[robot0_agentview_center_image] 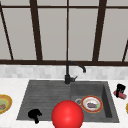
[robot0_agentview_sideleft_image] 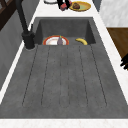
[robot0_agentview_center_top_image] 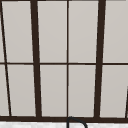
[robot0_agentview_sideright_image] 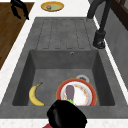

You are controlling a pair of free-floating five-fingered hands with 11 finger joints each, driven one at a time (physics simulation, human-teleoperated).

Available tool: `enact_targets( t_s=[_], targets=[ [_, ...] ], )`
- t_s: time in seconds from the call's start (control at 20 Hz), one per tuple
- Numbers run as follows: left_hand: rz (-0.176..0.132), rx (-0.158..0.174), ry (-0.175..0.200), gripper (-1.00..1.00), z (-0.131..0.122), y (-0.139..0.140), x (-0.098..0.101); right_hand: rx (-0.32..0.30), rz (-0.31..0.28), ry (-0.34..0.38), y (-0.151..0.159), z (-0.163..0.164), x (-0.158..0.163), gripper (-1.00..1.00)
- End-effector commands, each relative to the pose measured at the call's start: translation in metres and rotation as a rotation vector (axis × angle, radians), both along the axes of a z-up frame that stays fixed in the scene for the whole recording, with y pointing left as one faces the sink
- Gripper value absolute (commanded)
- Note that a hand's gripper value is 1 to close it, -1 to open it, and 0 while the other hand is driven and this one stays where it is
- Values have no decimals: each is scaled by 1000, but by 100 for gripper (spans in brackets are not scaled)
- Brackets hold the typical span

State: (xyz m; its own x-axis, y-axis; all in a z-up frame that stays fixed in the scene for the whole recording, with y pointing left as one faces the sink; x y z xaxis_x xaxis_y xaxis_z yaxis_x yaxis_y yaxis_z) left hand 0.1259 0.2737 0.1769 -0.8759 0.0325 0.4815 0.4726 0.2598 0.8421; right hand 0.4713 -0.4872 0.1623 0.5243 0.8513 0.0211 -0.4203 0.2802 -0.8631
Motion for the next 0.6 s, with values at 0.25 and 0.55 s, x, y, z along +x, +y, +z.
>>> enact_targets(
  t_s=[0.25, 0.55],
  targets=[
    [0, 0, 0, 0, 0, 0, 0, 32, 11, 48, 51, 26, -22, 100],
    [0, 0, 0, 0, 0, 0, 0, 41, 30, 95, 88, 44, -30, 100]
  ],
)
